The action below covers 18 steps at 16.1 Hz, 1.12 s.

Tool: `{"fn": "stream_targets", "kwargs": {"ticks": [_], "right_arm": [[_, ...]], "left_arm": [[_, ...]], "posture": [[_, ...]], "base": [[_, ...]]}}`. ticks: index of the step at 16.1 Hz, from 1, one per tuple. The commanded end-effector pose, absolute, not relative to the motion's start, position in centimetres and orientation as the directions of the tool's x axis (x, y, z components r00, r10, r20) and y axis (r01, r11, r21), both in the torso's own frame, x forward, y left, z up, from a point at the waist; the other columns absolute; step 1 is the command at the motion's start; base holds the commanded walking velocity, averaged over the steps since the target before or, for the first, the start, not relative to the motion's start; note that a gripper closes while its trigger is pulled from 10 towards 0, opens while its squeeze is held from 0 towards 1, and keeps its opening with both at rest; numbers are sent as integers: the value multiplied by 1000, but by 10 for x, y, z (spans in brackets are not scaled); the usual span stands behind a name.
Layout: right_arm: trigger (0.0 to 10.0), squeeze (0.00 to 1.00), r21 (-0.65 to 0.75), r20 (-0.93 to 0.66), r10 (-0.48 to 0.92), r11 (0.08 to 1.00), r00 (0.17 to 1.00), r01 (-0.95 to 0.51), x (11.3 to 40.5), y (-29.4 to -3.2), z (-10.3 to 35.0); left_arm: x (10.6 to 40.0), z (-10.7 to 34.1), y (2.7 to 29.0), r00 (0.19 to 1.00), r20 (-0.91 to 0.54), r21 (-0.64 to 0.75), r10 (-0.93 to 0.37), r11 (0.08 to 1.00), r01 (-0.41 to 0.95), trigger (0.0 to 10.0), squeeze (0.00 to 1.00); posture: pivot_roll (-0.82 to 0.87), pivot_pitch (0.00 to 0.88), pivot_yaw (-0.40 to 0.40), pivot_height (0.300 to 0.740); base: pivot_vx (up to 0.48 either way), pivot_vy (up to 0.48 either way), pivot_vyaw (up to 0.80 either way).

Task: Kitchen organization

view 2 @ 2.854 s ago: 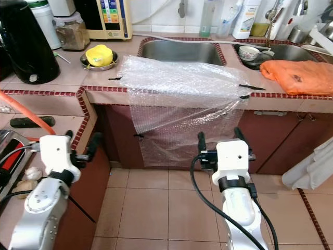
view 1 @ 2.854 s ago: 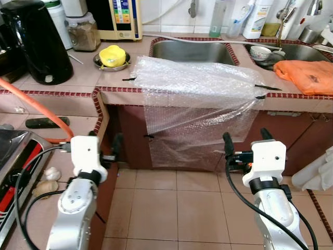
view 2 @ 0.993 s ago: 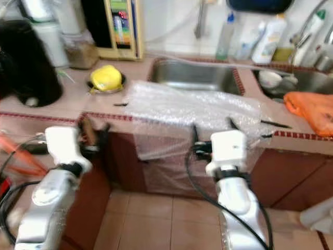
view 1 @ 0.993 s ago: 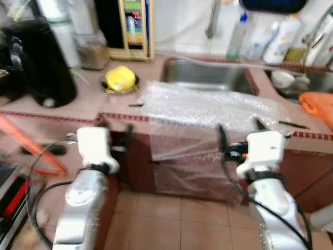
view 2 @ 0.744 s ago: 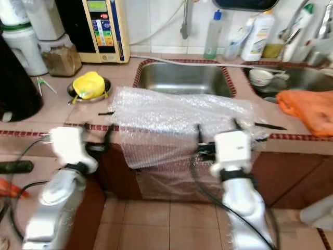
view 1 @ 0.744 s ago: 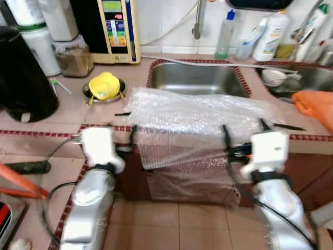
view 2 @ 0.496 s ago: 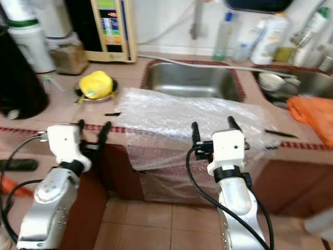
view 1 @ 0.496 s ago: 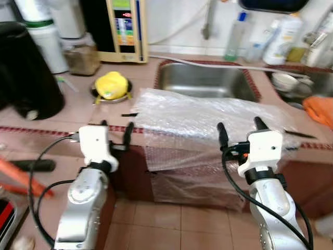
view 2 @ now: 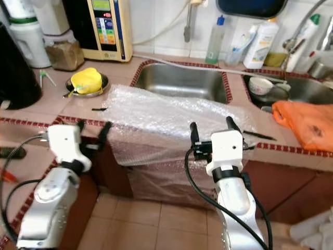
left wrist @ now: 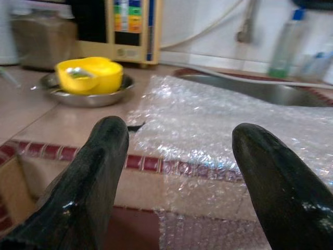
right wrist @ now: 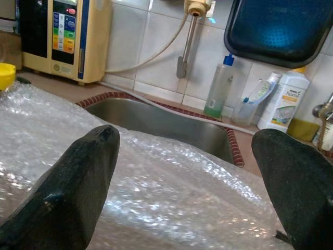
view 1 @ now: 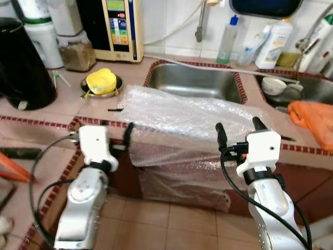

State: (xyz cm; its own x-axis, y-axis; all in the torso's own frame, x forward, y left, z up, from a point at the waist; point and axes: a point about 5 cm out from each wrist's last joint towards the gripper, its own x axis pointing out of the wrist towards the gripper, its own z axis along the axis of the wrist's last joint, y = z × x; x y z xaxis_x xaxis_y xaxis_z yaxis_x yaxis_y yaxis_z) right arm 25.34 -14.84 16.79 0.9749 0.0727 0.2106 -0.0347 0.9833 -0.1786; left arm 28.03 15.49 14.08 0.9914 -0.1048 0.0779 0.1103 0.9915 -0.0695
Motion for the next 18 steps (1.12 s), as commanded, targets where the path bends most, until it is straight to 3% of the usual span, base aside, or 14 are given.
{"fn": "stream_targets", "kwargs": {"ticks": [1, 9, 16, 18], "right_arm": [[10000, 0, -178, 214, 66, 984, 975, -28, 253, -152, 169], [10000, 0, -187, 226, 77, 982, 971, -34, 252, -146, 169], [10000, 0, -195, 249, 83, 980, 965, -34, 259, -147, 173], [10000, 0, -175, 249, 76, 984, 965, -33, 261, -148, 173]], "left_arm": [[281, 143, 151, 992, 84, -66, -90, 993, 95, 10000, 0], [281, 148, 159, 994, 102, 11, -50, 999, 49, 10000, 0], [290, 158, 164, 989, 142, 26, -33, 999, 29, 10000, 0], [289, 155, 163, 990, 132, 26, -40, 999, 37, 10000, 0]], "posture": [[19, 32, 2, 740], [32, 46, 11, 740], [44, 51, 13, 740], [48, 58, 8, 740]], "base": [[0, 0, 0], [0, 0, 0], [0, 0, 628], [0, 0, 0]]}}
